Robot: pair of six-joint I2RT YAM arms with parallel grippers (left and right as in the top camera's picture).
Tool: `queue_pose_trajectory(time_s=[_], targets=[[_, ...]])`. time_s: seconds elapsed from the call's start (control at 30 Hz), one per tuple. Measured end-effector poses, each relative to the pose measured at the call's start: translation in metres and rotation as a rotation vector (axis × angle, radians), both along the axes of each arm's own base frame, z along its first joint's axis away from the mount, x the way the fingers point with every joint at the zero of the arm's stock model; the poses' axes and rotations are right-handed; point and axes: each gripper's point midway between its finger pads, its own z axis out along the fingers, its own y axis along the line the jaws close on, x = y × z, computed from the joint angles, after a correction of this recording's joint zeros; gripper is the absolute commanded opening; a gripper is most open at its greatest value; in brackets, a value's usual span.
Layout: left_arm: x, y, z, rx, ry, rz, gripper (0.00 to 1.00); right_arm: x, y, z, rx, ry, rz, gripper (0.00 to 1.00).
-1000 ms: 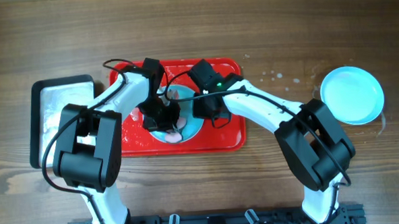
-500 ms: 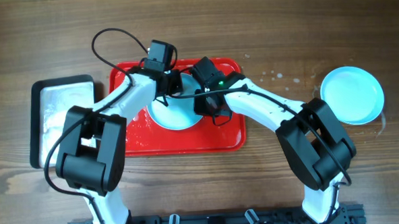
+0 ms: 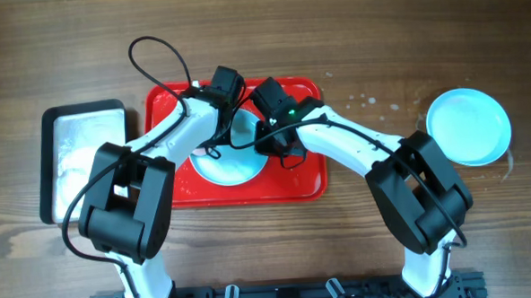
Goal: Clean dirty plates on tray and stack at the side
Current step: 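Scrub the last plate with the left sponge while the right gripper holds it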
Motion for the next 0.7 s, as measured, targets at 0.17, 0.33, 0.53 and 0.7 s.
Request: queue_pose_trajectory(time_s=[0.17, 0.33, 0.53, 0.7], targets=[[-0.023, -0.009, -0.004, -0.115, 0.135, -0.007, 0.04, -0.001, -0.002, -0.001, -0.010, 0.004, 0.012, 0.04], [-0.058, -0.025, -0.006, -0.231, 0.312, -0.083, 0.04, -0.002, -0.005, -0.001, -0.020, 0.005, 0.015, 0.04], [-0.083, -0.053, -0.007, -0.368, 0.428, -0.214, 0.04, -0.002, -0.005, -0.001, -0.020, 0.005, 0.015, 0.04], [-0.066, -0.097, -0.007, -0.588, 0.349, -0.331, 0.04, -0.002, -0.005, -0.001, -0.020, 0.005, 0.015, 0.04]])
